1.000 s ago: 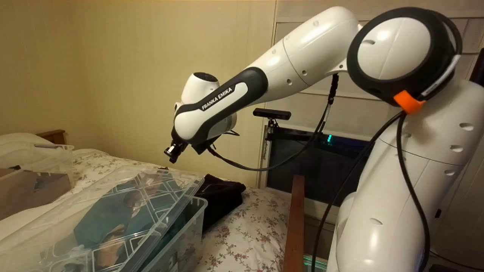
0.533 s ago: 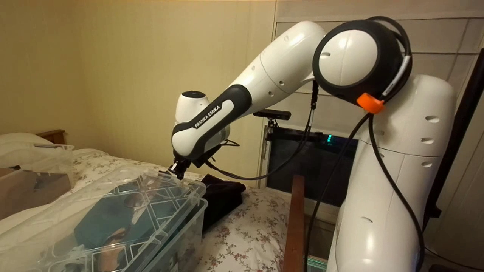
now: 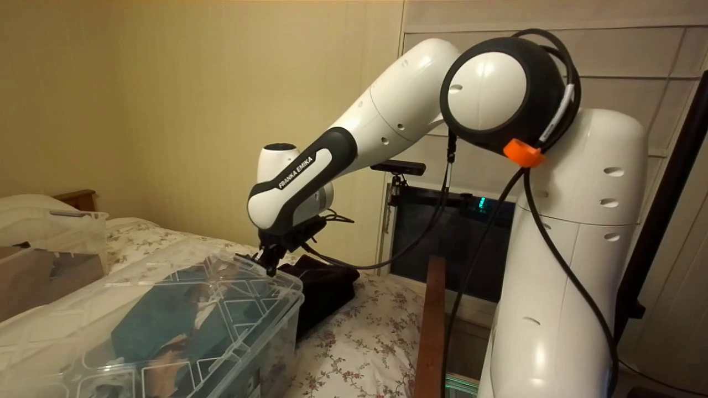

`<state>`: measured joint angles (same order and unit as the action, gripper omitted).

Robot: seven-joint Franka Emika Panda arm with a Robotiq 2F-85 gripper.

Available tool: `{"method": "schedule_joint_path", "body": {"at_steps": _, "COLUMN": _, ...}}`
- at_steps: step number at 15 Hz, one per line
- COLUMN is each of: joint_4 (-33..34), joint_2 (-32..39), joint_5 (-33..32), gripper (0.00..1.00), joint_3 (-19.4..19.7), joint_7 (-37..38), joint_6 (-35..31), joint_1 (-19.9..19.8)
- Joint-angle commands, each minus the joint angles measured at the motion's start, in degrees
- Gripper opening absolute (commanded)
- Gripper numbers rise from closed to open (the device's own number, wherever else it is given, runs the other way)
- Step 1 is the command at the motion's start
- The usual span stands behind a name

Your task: Move the storage box slightly and place the lid on top of it

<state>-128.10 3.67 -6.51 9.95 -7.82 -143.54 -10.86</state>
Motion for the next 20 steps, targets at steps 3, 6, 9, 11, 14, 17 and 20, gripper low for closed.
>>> {"method": "schedule_joint_path", "body": {"at_steps": 3, "joint_4": 1.18, "joint_2": 2.59, "joint_5": 2.48, "gripper": 0.00, "joint_3": 0.37, "joint_7": 0.78, "joint_6": 3.44, "joint_1": -0.29}}
{"method": "schedule_joint_path", "body": {"at_steps": 6, "joint_4": 1.44, "joint_2": 2.73, "joint_5": 4.06, "gripper": 0.00, "joint_3": 0.21, "joint_7": 0.84, "joint_6": 5.35, "joint_1": -0.22}}
{"method": "schedule_joint_path", "body": {"at_steps": 9, "joint_4": 1.88, "joint_2": 2.03, "joint_5": 6.36, "gripper": 0.00, "joint_3": -0.08, "joint_7": -0.02, "joint_6": 6.55, "joint_1": -0.18}}
{"method": "schedule_joint_path", "body": {"at_steps": 11, "joint_4": 2.27, "joint_2": -0.18, "joint_5": 10.42, "gripper": 0.00, "joint_3": -0.67, "joint_7": -2.76, "joint_6": 7.89, "joint_1": -0.08}}
{"method": "schedule_joint_path", "body": {"at_steps": 14, "joint_4": 1.83, "joint_2": -5.56, "joint_5": 12.45, "gripper": 0.32, "joint_3": -1.25, "joint_7": -4.79, "joint_6": 8.26, "joint_1": 0.68}}
{"method": "schedule_joint_path", "body": {"at_steps": 17, "joint_4": 0.98, "joint_2": -11.50, "joint_5": 13.06, "gripper": 0.52, "joint_3": -1.96, "joint_7": -5.64, "joint_6": 7.51, "joint_1": 2.29}}
{"method": "schedule_joint_path", "body": {"at_steps": 20, "joint_4": 0.28, "joint_2": -17.66, "joint_5": 11.03, "gripper": 0.74, "joint_3": -2.43, "joint_7": -3.83, "joint_6": 9.35, "joint_1": 3.81}}
